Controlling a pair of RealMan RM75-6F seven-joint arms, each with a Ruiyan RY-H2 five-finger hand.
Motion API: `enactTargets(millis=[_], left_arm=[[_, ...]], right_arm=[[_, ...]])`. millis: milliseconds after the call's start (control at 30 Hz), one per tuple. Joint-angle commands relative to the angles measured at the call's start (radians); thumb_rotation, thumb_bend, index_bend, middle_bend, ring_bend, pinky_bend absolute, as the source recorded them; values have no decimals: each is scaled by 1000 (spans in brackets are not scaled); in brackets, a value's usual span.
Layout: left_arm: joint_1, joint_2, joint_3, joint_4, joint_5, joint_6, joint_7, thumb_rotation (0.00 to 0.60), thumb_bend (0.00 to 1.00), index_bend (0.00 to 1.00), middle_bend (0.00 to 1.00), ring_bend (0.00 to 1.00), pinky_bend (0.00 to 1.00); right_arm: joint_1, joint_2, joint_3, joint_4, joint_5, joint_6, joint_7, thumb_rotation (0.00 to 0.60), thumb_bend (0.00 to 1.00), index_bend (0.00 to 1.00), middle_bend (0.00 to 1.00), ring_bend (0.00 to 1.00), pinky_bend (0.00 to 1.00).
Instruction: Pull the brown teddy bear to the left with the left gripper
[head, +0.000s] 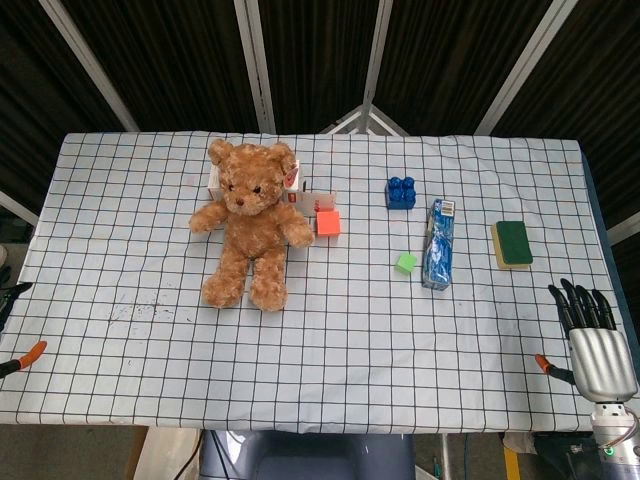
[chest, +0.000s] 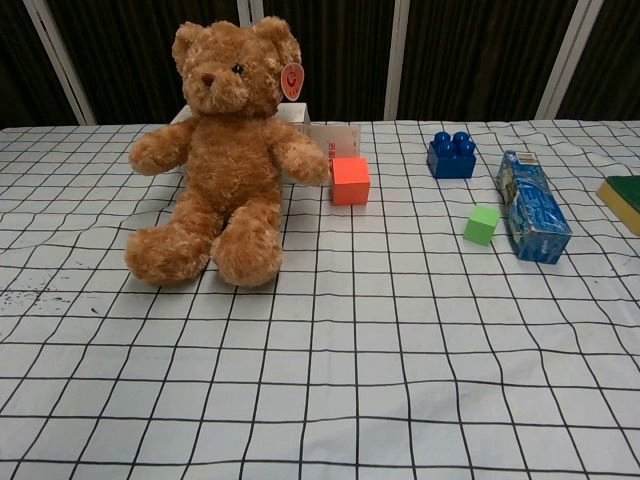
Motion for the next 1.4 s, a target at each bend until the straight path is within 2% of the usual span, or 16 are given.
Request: enactTargets(millis=[33, 633, 800, 1033, 1067, 1233, 1267, 1367, 1400], left_arm=[[-2, 1, 0, -3, -1, -4, 2, 600, 283, 170, 0, 0, 0], [-10, 5, 6, -8, 12, -24, -28, 600, 283, 170, 0, 0, 0], [-18, 14, 19, -8, 35, -44, -81, 600, 284, 171, 0, 0, 0], [-70, 15, 27, 34, 56, -133, -178, 600, 282, 162, 0, 0, 0], [-82, 14, 29, 43, 65, -150, -209, 600, 280, 156, 0, 0, 0], [-209, 2, 26, 139, 99, -326, -598, 600, 225, 88, 0, 0, 0], [-228, -1, 21, 153, 90, -357, -637, 600, 218, 88, 0, 0, 0], [-332, -64, -44, 224, -12, -525, -831, 600, 212, 146, 17, 0, 0], [-352, -86, -57, 252, -27, -552, -879, 600, 211, 175, 34, 0, 0]], right_arm=[[1, 0, 0, 0, 3, -3, -1, 600, 113, 16, 0, 0, 0], [-6, 11, -3, -4, 8, -3, 18, 600, 113, 16, 0, 0, 0], [-7, 16, -6, -7, 1, -4, 33, 600, 113, 16, 0, 0, 0], [-7, 22, -5, -5, -1, -2, 57, 600, 113, 16, 0, 0, 0], [-8, 22, -6, -5, -3, -2, 58, 600, 113, 16, 0, 0, 0], [-8, 26, -14, -10, -11, -6, 63, 600, 113, 16, 0, 0, 0], [-7, 26, -14, -10, -12, -6, 64, 600, 114, 16, 0, 0, 0], [-3, 26, -14, -9, -10, -16, 75, 600, 113, 16, 0, 0, 0], [-2, 27, -14, -7, -8, -20, 78, 600, 113, 16, 0, 0, 0]])
